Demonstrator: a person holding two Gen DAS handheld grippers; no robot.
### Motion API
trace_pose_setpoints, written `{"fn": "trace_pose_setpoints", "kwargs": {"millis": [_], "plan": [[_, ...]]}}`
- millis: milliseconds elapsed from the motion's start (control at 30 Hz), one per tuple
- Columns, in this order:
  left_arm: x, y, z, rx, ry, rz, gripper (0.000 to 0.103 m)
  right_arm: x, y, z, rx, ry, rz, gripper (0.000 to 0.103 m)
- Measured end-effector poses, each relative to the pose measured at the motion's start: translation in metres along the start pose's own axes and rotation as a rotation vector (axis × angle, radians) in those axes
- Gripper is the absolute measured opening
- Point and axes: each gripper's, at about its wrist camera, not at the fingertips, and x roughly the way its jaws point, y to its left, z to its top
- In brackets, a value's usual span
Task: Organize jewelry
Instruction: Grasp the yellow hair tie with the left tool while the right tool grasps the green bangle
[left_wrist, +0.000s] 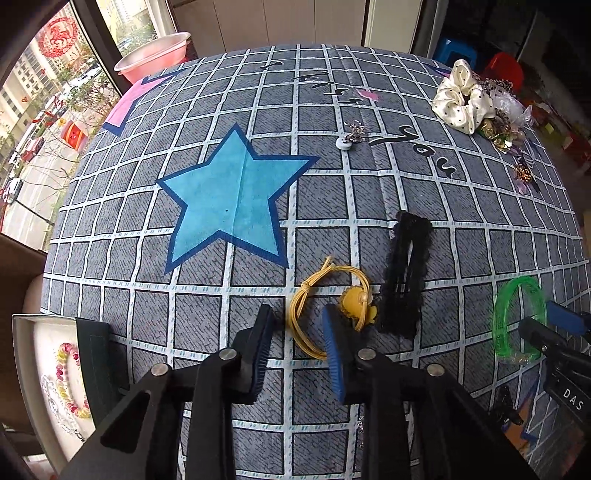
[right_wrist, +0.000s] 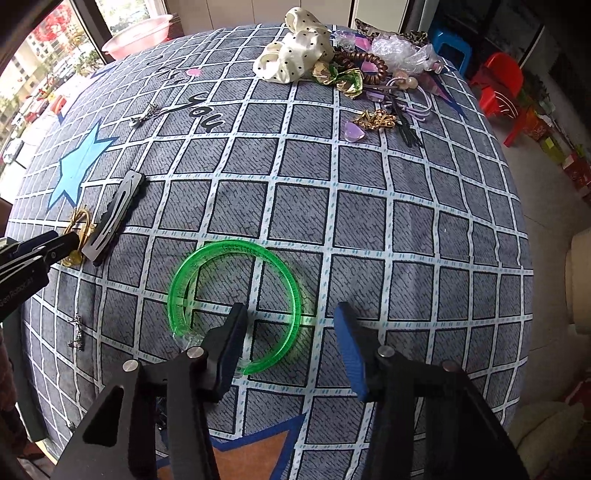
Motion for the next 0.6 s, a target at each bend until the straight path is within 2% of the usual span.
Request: {"fn": "trace_pose_setpoints", "kwargs": {"millis": [33, 67, 100, 133, 167, 367, 600], "plan": [[-0.001, -0.002, 0.0, 0.004, 0.004, -0.013, 0.012, -0.001, 0.003, 0.0, -0.003, 0.0, 0.003, 0.042], [-0.002, -0.005, 0.0, 0.009, 0.003, -0.016, 0.012, -0.001, 0.006, 0.0, -0.003, 0.0, 0.004, 0.039], [-0.004, -0.007, 0.0, 0.011, -0.001, -0.023, 0.012, -0.001, 0.009, 0.001, -0.002, -0.002, 0.005, 0.029], [-0.007, -0.008, -0.003, 0.009, -0.006, -0.034, 0.012, -0.001, 0.012, 0.001, -0.001, -0.003, 0.004, 0.013], [-0.01, -0.007, -0.006, 0.006, -0.012, -0.047, 0.012, -0.003, 0.013, 0.001, 0.004, -0.003, 0.013, 0.009], [-0.037, -0.003, -0.026, 0.0, -0.049, -0.094, 0.012, -0.018, 0.005, -0.005, 0.056, -0.026, 0.063, 0.007], [-0.063, 0.023, -0.035, -0.021, -0.09, -0.136, 0.012, -0.038, 0.003, -0.013, 0.074, -0.048, 0.123, 0.007]]}}
